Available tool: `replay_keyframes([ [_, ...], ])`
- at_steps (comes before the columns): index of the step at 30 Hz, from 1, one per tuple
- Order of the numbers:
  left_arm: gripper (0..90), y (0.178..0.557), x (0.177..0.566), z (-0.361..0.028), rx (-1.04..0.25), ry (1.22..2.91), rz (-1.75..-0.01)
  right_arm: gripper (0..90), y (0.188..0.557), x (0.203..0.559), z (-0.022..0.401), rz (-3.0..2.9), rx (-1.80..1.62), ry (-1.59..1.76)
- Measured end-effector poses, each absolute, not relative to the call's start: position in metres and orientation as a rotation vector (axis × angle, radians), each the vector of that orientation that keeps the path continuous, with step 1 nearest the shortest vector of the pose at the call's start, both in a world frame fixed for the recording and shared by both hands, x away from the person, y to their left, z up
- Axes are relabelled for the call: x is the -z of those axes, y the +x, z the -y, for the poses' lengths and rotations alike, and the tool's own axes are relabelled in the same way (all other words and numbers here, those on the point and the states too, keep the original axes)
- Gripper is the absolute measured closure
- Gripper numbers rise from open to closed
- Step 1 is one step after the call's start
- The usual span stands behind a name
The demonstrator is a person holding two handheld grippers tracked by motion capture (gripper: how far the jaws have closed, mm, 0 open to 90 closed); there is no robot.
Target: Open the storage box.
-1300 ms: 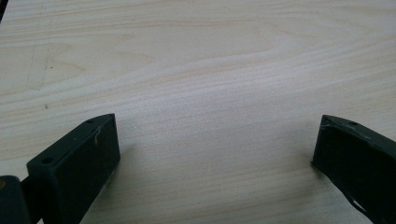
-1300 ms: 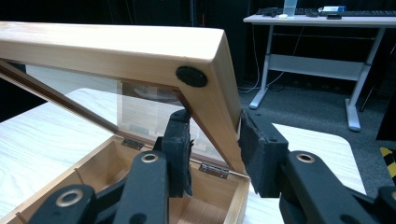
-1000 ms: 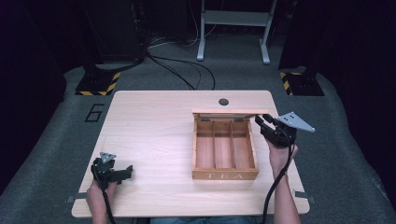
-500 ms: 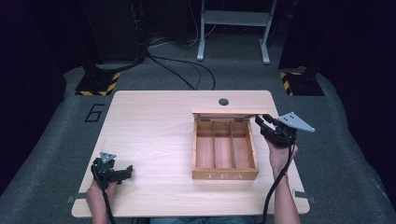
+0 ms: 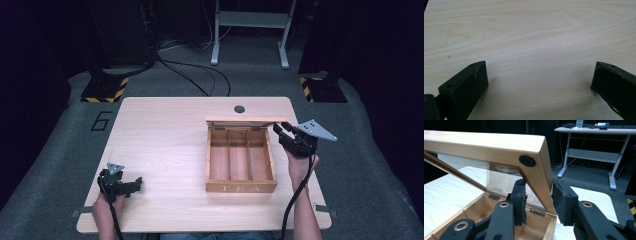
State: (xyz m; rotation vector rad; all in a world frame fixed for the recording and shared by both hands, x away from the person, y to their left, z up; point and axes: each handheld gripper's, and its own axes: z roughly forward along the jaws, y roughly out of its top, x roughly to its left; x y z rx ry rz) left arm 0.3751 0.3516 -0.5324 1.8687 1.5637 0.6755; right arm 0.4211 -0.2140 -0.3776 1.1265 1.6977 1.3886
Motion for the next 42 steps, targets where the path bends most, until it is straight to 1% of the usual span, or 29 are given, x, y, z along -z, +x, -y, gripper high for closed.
replay_keyframes([
  [42, 0.5, 0.3751, 0.5324, -0.3516, -0.676, 1.869, -1.563, 64.0, 0.4211, 0.3765, 0.2132, -1.701, -1.379, 1.126],
])
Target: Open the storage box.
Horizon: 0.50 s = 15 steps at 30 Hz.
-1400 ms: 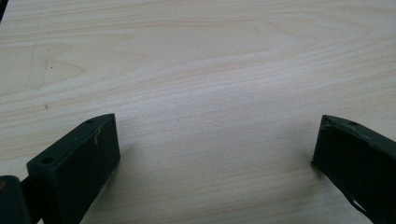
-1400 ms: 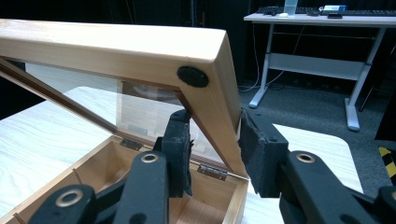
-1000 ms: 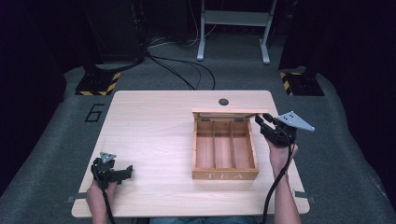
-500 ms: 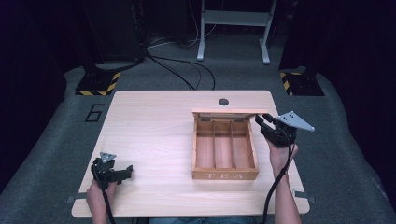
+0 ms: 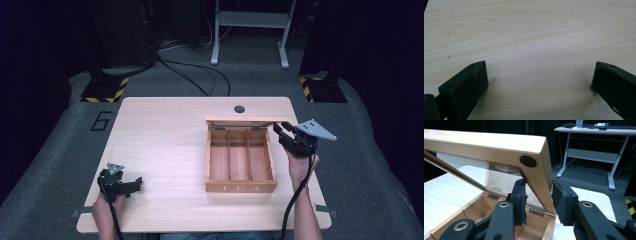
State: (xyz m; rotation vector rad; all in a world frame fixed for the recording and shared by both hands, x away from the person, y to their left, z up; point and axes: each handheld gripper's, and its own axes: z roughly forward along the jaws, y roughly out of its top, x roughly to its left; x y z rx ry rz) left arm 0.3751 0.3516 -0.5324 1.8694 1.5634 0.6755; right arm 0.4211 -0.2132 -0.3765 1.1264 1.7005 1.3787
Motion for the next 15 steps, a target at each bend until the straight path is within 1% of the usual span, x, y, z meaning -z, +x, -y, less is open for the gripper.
replay_keyframes([
  [15, 0.5, 0.3751, 0.5324, -0.3516, -0.675, 1.870, -1.563, 64.0, 0.4208, 0.3764, 0.2134, -1.704, -1.376, 1.123],
])
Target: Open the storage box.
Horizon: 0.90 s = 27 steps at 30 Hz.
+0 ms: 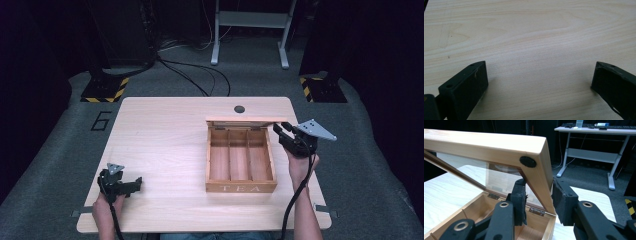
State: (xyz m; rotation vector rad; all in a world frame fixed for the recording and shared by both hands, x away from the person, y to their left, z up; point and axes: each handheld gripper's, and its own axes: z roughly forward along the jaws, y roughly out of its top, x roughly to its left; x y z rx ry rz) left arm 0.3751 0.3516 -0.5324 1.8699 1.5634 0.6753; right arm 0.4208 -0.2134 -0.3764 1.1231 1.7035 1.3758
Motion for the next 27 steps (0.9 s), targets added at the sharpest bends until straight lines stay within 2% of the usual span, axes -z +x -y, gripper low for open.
replay_keyframes([
  [27, 0.5, 0.3751, 0.5324, -0.3516, -0.675, 1.869, -1.563, 64.0, 0.4212, 0.3757, 0.2128, -1.706, -1.368, 1.118],
])
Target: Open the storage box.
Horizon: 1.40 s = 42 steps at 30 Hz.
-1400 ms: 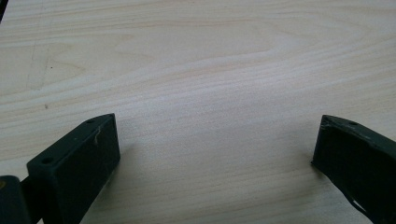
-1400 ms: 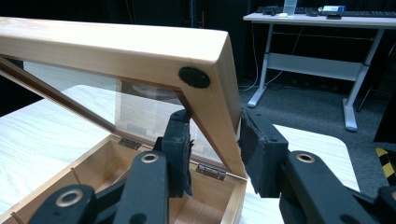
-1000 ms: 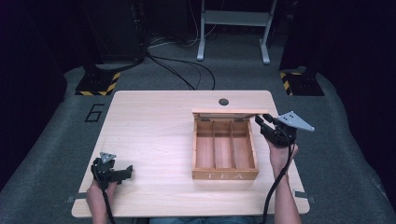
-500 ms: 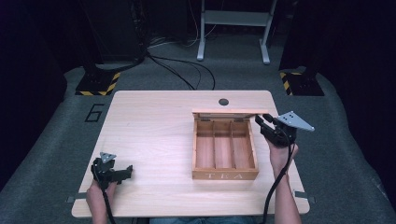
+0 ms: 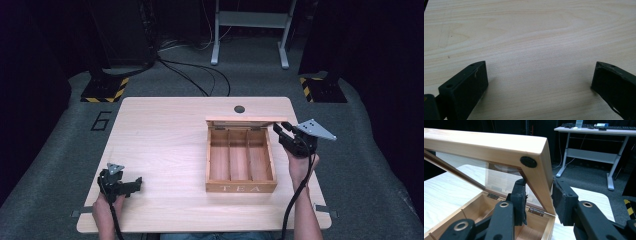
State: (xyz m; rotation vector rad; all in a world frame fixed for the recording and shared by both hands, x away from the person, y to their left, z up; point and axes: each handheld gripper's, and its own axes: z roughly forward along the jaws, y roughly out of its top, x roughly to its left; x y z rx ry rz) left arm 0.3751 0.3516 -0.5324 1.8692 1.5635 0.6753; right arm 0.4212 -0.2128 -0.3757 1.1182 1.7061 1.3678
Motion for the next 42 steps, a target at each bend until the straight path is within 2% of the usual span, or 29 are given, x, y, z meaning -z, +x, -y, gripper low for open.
replay_keyframes([
  [42, 0.5, 0.3751, 0.5324, -0.3516, -0.676, 1.869, -1.564, 63.9, 0.4198, 0.3755, 0.2129, -1.711, -1.358, 1.114],
])
